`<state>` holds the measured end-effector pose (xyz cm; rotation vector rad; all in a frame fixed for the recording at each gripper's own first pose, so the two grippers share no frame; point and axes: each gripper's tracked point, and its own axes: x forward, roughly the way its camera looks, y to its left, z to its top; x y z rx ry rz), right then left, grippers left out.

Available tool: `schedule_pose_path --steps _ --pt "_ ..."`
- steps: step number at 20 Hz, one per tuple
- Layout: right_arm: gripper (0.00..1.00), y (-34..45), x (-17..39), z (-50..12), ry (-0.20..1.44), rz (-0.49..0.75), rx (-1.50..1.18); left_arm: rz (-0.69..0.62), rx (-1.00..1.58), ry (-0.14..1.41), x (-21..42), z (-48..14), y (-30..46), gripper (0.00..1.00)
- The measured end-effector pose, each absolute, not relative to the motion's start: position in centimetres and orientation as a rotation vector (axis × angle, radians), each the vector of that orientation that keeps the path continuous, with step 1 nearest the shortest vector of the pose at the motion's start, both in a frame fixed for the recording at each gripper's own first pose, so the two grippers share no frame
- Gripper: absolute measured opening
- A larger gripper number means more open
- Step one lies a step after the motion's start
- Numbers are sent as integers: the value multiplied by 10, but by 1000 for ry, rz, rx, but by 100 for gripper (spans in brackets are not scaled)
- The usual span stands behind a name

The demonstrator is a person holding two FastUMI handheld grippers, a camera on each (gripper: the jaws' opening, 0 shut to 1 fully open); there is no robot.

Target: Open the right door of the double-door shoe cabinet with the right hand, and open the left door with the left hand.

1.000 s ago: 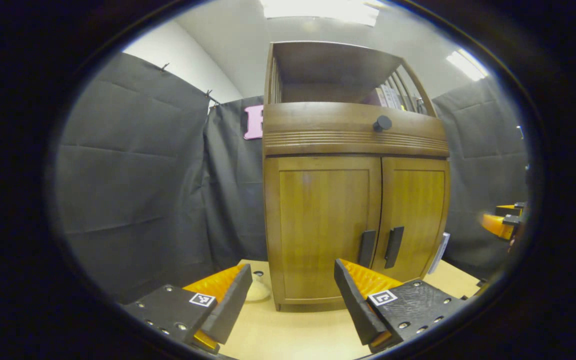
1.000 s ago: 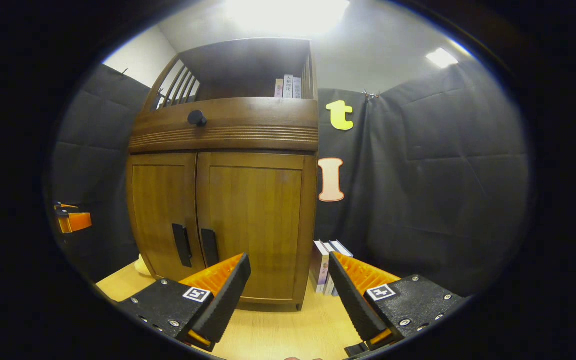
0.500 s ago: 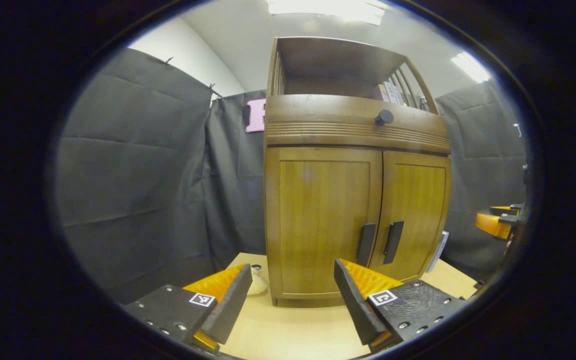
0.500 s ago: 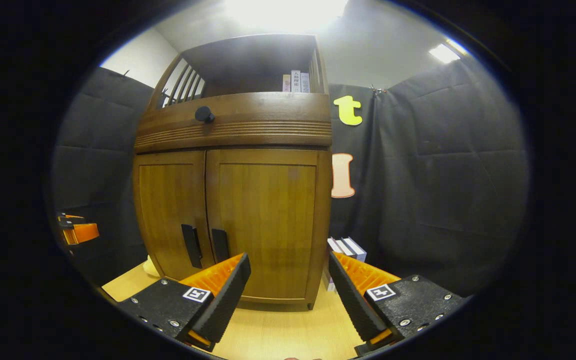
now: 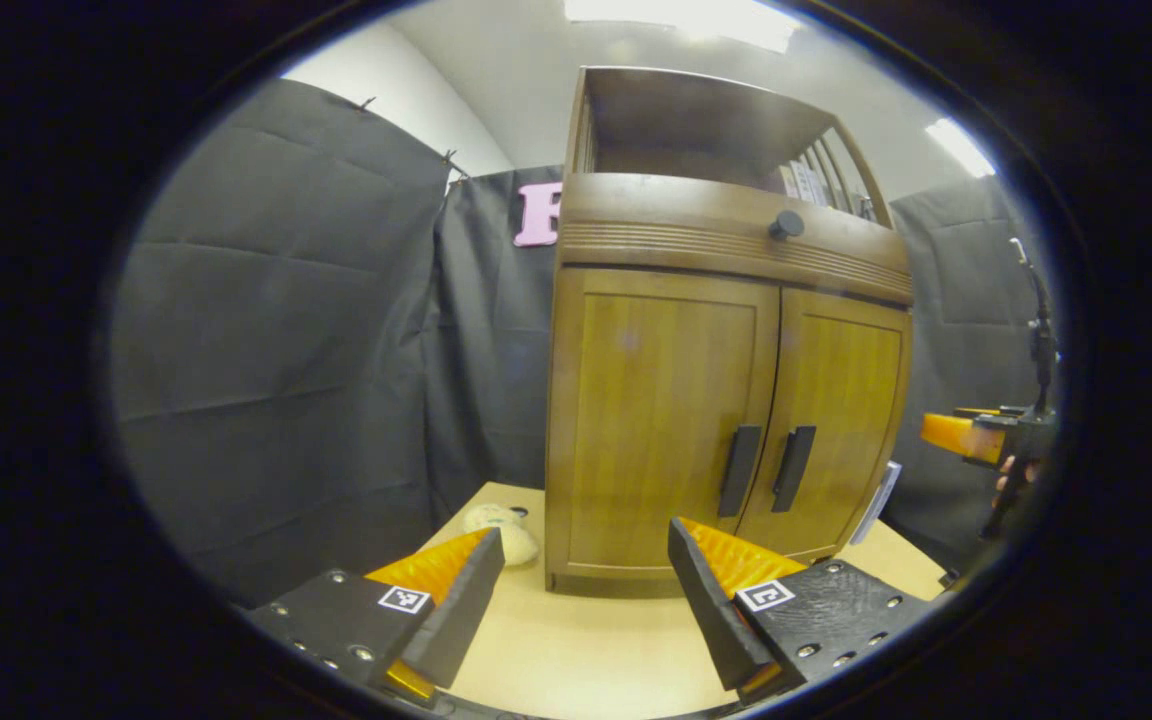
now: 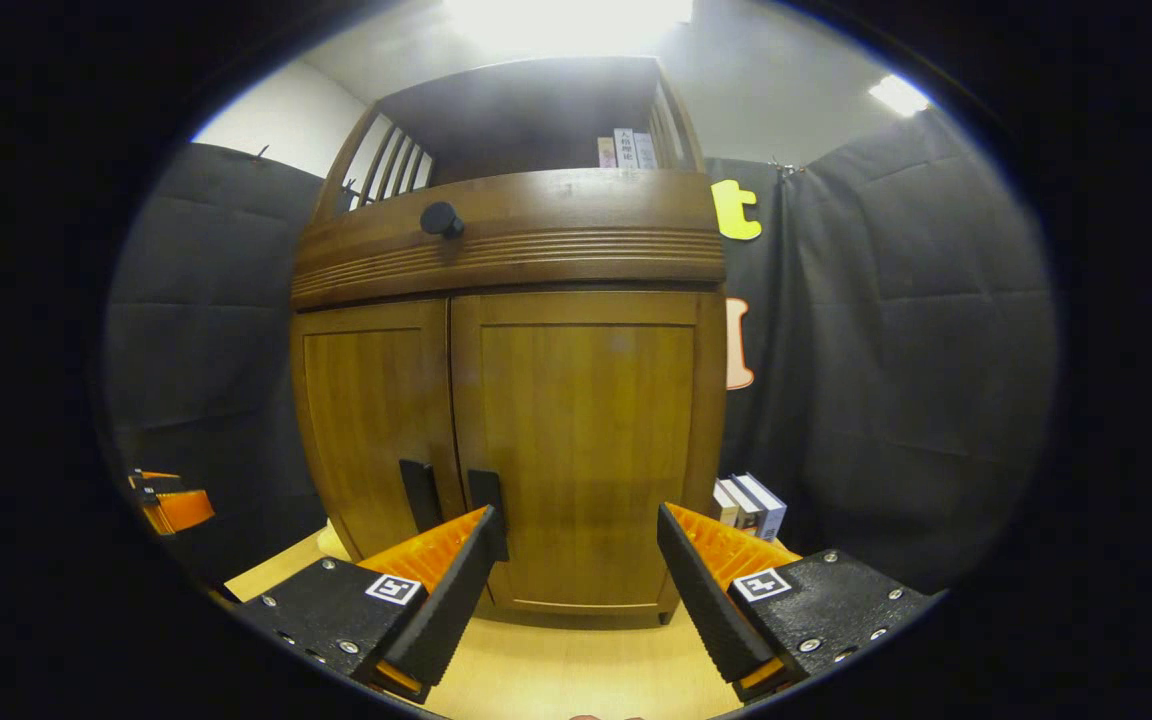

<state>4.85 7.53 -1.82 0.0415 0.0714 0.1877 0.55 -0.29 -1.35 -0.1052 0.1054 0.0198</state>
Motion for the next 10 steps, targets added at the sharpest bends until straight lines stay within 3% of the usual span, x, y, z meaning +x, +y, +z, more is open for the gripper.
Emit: schedule_pose_path --steps 3,10 --pt "96 94 67 -17 81 229 57 59 -94 133 -23 -54 -1 95" --pt "96 131 125 -35 108 290 42 177 -101 155 -33 -66 7 95"
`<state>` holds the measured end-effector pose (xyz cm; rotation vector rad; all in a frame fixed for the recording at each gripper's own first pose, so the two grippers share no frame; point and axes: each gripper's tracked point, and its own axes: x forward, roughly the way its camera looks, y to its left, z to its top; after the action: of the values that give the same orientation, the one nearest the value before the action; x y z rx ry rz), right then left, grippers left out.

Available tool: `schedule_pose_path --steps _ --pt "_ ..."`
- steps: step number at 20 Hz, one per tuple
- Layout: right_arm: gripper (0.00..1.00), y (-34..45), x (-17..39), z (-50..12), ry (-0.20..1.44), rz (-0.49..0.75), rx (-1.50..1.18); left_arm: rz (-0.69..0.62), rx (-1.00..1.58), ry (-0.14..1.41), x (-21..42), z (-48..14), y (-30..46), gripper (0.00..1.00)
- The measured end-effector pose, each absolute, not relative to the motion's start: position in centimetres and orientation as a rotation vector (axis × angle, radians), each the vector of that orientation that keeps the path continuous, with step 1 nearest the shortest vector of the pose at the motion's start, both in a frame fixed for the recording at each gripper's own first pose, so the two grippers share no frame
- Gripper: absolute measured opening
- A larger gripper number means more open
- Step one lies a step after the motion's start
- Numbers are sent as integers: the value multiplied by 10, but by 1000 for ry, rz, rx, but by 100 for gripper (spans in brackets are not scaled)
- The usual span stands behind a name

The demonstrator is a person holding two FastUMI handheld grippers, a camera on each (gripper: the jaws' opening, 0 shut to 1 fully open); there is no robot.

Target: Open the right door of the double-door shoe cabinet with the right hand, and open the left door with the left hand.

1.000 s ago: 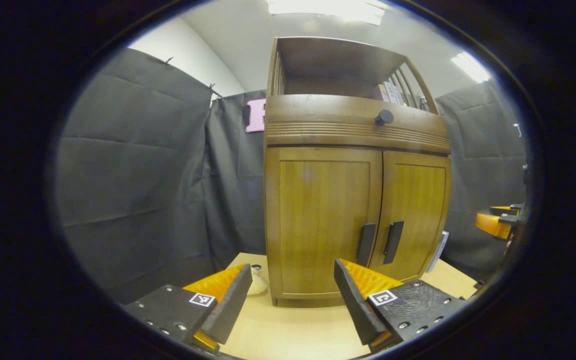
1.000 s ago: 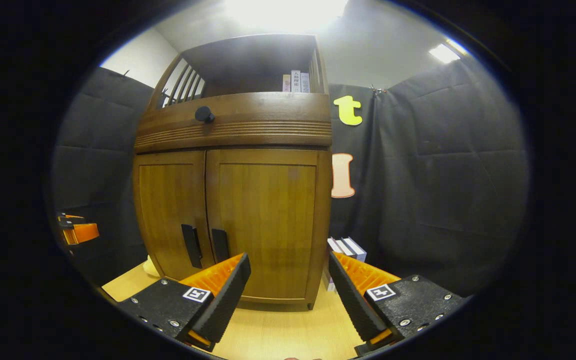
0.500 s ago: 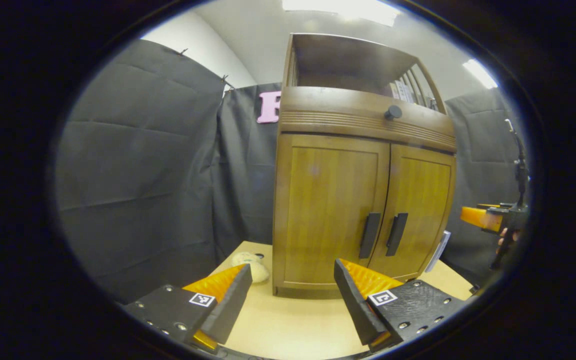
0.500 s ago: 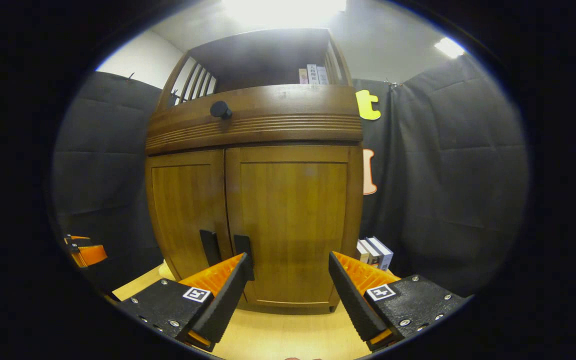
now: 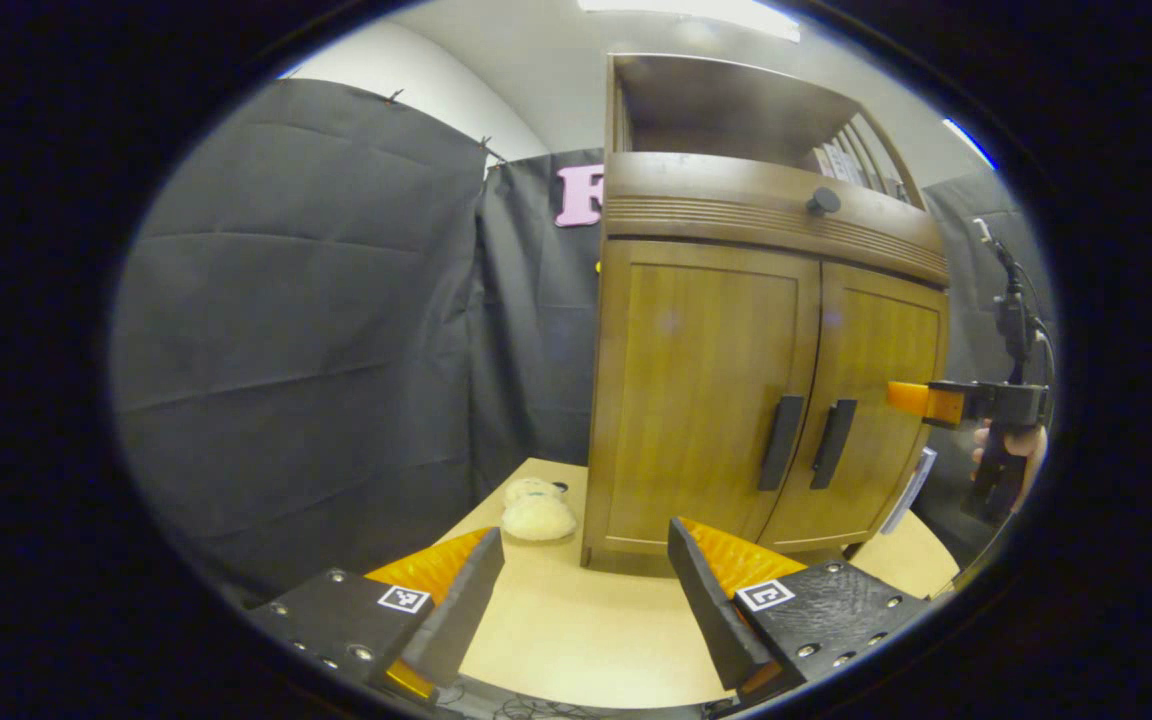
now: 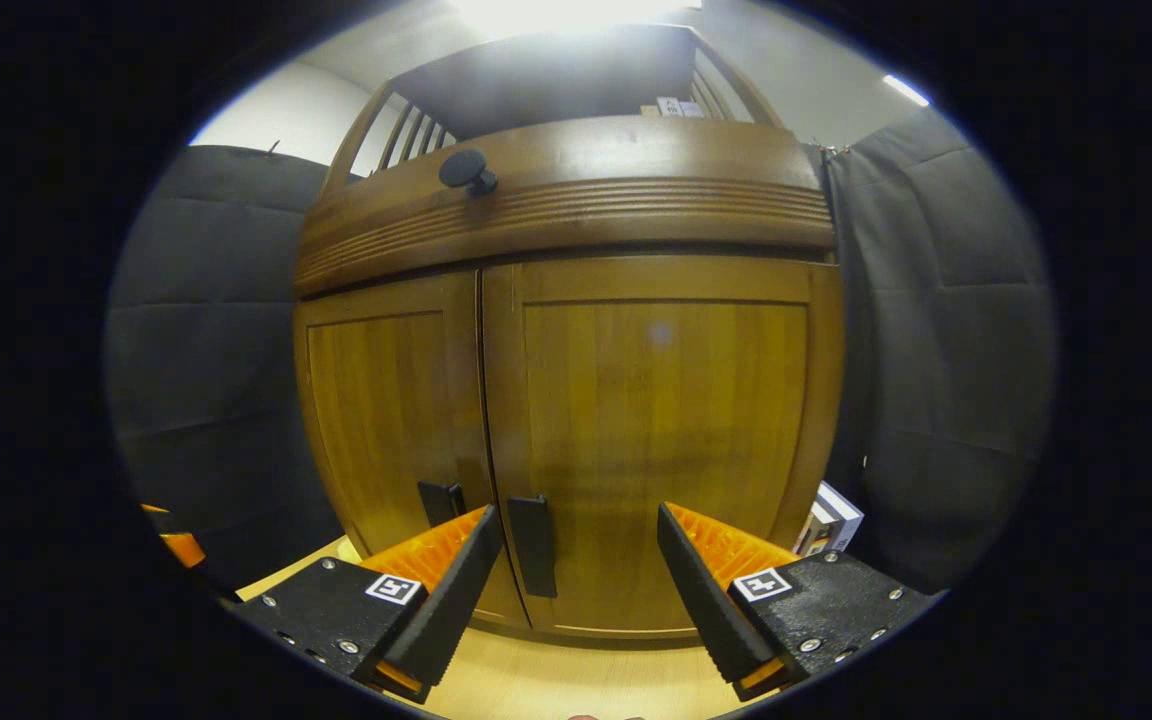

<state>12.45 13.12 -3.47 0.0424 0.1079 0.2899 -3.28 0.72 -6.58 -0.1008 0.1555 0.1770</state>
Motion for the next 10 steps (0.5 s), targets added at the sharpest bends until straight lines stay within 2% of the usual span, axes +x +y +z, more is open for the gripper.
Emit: schedule_pose_path --steps 1,2,10 --pt "96 137 133 -40 117 297 39 200 -103 161 -35 -66 9 95" --pt "96 142 142 -44 130 304 34 220 -110 168 -36 -66 12 100" --pt "98 171 197 -62 204 331 0 335 -133 237 -39 -93 23 100"
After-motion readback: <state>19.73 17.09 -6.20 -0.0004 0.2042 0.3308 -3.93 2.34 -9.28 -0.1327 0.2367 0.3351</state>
